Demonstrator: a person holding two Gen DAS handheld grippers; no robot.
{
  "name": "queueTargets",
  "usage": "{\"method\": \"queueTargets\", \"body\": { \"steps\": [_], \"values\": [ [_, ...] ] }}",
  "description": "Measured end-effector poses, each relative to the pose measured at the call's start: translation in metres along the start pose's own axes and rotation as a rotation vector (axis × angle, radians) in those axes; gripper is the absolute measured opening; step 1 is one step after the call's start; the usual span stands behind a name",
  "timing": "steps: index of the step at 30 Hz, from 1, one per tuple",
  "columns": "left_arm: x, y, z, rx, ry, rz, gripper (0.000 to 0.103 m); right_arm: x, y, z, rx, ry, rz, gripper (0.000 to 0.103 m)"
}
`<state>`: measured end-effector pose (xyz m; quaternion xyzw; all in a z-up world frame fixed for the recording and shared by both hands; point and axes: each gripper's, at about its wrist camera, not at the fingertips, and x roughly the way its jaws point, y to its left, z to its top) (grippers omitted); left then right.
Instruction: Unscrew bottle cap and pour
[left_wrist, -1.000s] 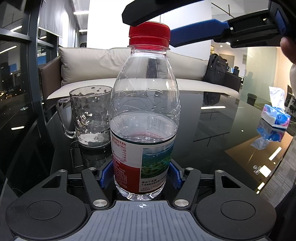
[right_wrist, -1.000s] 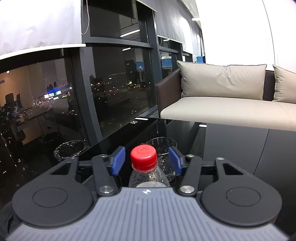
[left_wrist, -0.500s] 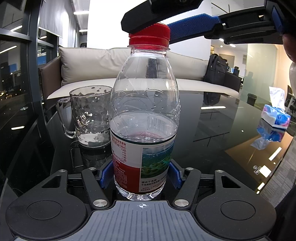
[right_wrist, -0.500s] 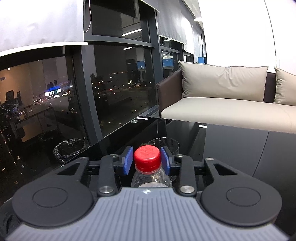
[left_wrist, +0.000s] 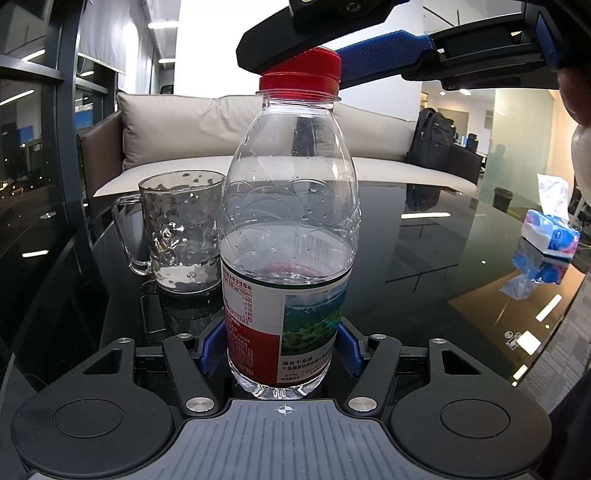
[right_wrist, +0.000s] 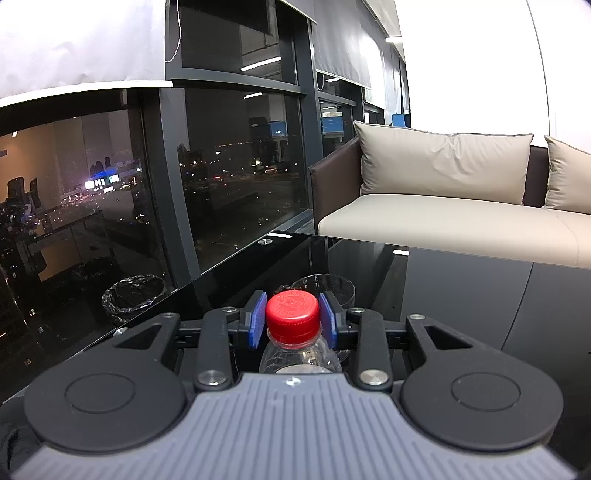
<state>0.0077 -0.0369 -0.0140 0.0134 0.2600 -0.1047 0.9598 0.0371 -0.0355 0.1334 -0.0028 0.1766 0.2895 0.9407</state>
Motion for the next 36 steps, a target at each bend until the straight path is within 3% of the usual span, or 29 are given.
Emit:
{"method": "queueTargets", "body": {
  "steps": [17, 27, 36],
  "values": [
    [0.000, -0.002, 0.000, 0.006, -0.002, -0.002, 0.056, 0.002, -0.004, -0.006, -0.022, -0.019, 0.013, 0.033],
    [0.000, -0.004, 0.000, 0.009, -0.005, -0.004, 0.056, 0.002, -0.020, -0.010, -0.037, -0.052, 0.099, 0.033],
    [0.001, -0.003, 0.000, 0.010, -0.008, -0.008, 0.056, 0.005, -0.042, -0.007, -0.075, -0.067, 0.236, 0.032]
  ]
}}
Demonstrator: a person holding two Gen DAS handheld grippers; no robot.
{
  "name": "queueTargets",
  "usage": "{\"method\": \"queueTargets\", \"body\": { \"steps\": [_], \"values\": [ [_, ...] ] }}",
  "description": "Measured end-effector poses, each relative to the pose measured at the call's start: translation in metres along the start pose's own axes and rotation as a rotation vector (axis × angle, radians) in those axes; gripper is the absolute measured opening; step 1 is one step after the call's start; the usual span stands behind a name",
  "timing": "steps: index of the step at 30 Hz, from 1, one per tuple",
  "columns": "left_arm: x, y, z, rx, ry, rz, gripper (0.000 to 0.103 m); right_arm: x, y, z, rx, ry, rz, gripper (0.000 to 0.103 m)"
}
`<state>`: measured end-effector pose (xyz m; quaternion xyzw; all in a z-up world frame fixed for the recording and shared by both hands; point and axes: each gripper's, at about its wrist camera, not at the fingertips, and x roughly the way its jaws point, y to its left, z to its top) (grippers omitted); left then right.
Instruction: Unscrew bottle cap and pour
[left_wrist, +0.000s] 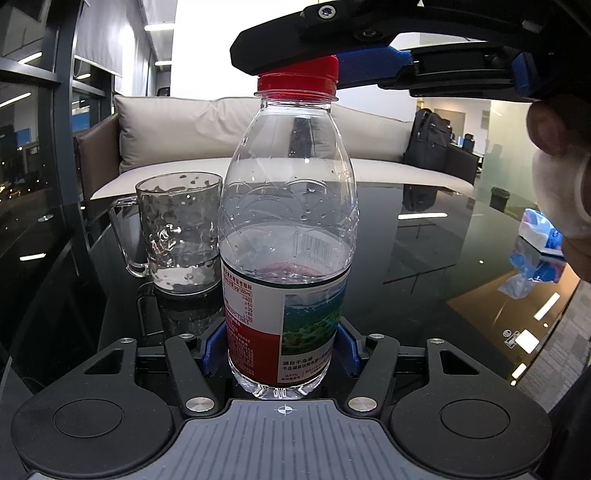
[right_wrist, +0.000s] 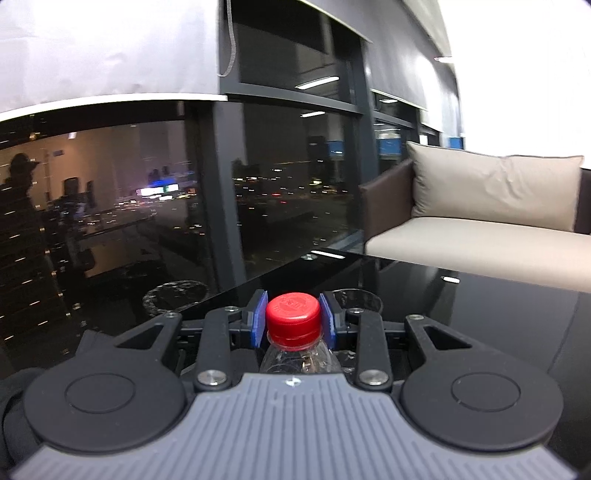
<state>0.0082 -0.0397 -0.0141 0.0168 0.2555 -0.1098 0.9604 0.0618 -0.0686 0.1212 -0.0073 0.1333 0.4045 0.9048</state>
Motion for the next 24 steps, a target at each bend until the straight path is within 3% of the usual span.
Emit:
{"method": "queueTargets", "body": {
  "steps": [3, 15, 24],
  "values": [
    [0.000, -0.001, 0.000, -0.002, 0.000, -0.007, 0.056, 0.001, -0.002, 0.005, 0.018, 0.008, -0.018, 0.033],
    [0.001, -0.005, 0.000, 0.011, -0.003, 0.003, 0.056, -0.005, 0.041, -0.003, 0.021, -0.034, -0.243, 0.033],
    [0.001, -0.006, -0.001, 0.009, -0.003, 0.005, 0.056, -0.002, 0.054, -0.010, 0.014, -0.024, -0.339, 0.033]
  ]
}}
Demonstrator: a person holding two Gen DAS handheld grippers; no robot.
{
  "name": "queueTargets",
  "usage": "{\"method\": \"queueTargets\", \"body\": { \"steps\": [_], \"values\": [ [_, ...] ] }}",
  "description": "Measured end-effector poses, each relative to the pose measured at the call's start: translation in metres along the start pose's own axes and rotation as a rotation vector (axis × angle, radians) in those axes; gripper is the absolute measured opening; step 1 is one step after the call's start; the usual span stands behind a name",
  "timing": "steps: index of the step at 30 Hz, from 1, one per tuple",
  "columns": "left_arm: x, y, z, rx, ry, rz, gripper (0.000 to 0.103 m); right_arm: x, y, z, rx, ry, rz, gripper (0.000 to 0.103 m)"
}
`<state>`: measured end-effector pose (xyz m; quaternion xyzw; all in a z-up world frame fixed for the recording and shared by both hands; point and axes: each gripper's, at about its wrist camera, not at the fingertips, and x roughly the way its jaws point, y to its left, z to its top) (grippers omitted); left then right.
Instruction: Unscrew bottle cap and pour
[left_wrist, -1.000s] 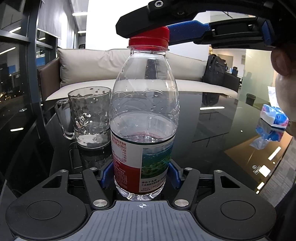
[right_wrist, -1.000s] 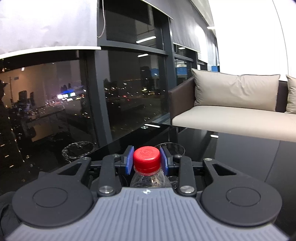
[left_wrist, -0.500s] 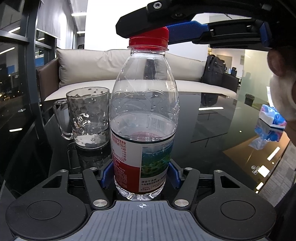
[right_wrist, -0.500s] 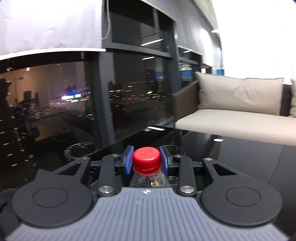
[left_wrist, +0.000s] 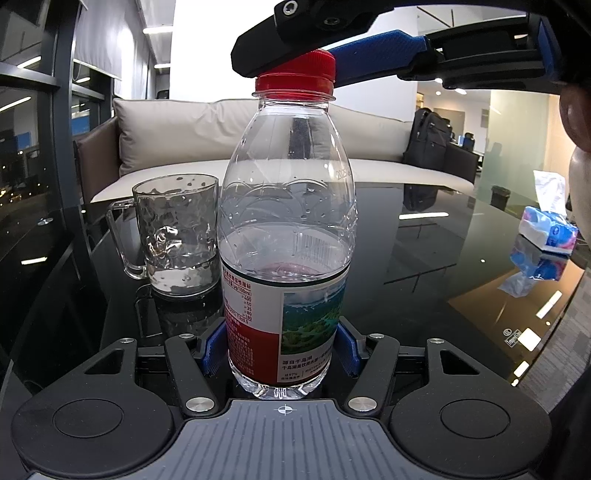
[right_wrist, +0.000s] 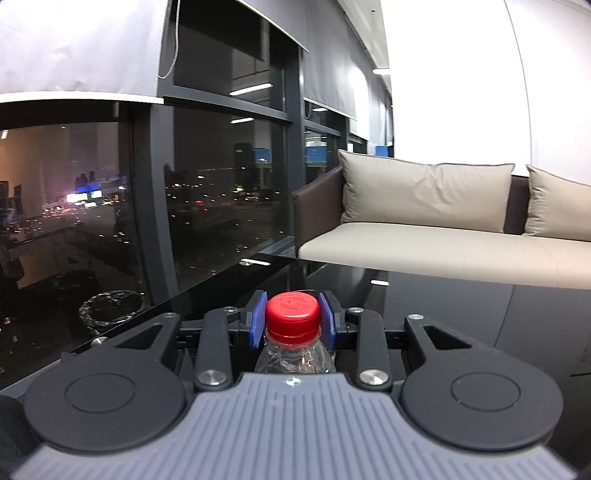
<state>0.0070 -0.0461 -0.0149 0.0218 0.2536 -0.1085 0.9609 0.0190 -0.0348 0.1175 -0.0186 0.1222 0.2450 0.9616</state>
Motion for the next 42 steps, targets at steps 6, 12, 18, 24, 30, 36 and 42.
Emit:
{"method": "queueTargets", "body": {
  "steps": [6, 12, 18, 24, 30, 36, 42],
  "values": [
    [-0.001, -0.001, 0.000, 0.001, 0.000, -0.002, 0.056, 0.000, 0.007, -0.003, 0.006, 0.011, -0.044, 0.033],
    [-0.001, -0.003, 0.000, 0.002, 0.000, -0.002, 0.056, 0.003, 0.011, -0.003, 0.002, 0.005, -0.052, 0.032],
    [-0.001, -0.002, 0.000, 0.004, -0.001, 0.000, 0.056, 0.003, 0.007, -0.005, 0.004, -0.010, -0.031, 0.031],
    [-0.001, -0.004, 0.000, 0.009, -0.005, 0.000, 0.055, 0.001, -0.004, -0.006, 0.010, -0.023, 0.012, 0.031],
    [-0.001, -0.003, 0.000, 0.003, -0.007, -0.004, 0.055, -0.001, -0.011, -0.007, 0.012, -0.031, 0.042, 0.031],
    [-0.001, 0.001, 0.000, -0.005, -0.008, -0.012, 0.055, 0.000, -0.020, -0.006, 0.008, -0.036, 0.106, 0.031],
    [0.000, 0.003, 0.000, -0.005, -0.009, -0.016, 0.055, 0.000, -0.035, -0.004, -0.004, -0.042, 0.202, 0.031]
  ]
}}
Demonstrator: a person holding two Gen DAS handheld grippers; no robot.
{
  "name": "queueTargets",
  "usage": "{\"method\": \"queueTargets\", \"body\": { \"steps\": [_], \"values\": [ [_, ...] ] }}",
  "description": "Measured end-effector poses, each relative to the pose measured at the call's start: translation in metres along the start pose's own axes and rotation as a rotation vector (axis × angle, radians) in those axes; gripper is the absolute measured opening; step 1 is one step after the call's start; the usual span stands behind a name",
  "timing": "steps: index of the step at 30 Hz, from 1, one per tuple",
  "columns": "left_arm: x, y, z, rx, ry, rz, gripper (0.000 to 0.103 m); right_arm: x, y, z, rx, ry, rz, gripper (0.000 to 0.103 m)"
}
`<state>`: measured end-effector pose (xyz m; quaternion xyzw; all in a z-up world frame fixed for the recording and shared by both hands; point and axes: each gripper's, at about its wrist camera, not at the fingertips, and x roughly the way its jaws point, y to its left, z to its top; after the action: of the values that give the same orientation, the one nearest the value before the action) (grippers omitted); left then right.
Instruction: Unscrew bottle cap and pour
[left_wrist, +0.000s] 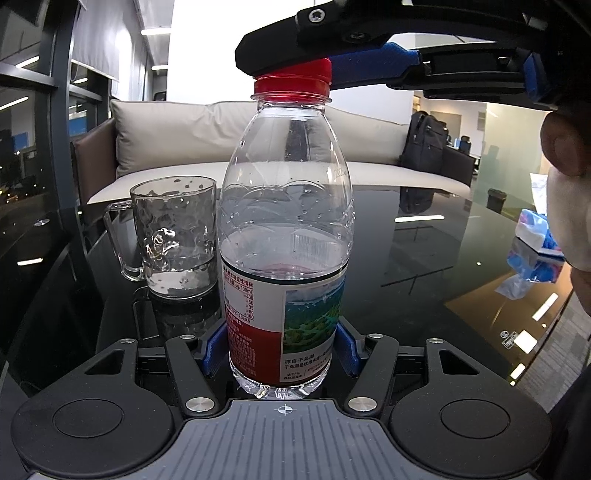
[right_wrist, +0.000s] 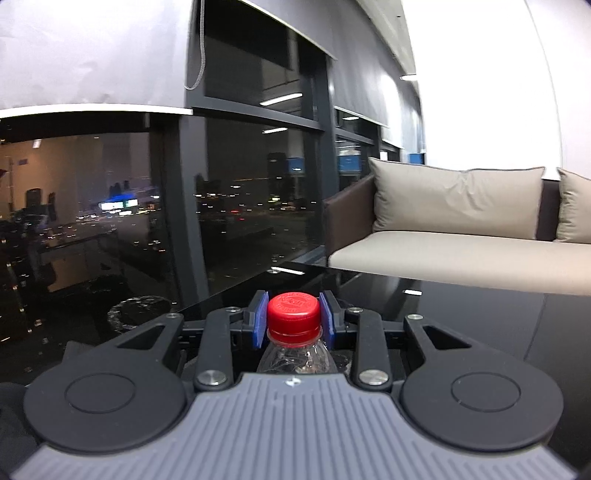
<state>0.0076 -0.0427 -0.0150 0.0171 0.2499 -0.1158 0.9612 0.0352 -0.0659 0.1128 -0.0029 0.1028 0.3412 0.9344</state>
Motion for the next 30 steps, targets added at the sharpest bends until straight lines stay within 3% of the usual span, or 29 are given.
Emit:
{"method": "queueTargets", "body": {
  "steps": [13, 16, 30],
  "values": [
    [-0.002, 0.001, 0.000, 0.005, 0.000, -0.001, 0.055, 0.000, -0.041, 0.011, -0.054, 0.011, 0.255, 0.032],
    [-0.002, 0.001, 0.000, 0.006, 0.002, -0.002, 0.055, 0.000, -0.047, 0.016, -0.047, 0.030, 0.278, 0.032],
    [-0.001, 0.000, 0.001, 0.012, 0.006, -0.001, 0.055, -0.015, 0.009, 0.013, -0.033, 0.020, -0.012, 0.034]
  ]
}}
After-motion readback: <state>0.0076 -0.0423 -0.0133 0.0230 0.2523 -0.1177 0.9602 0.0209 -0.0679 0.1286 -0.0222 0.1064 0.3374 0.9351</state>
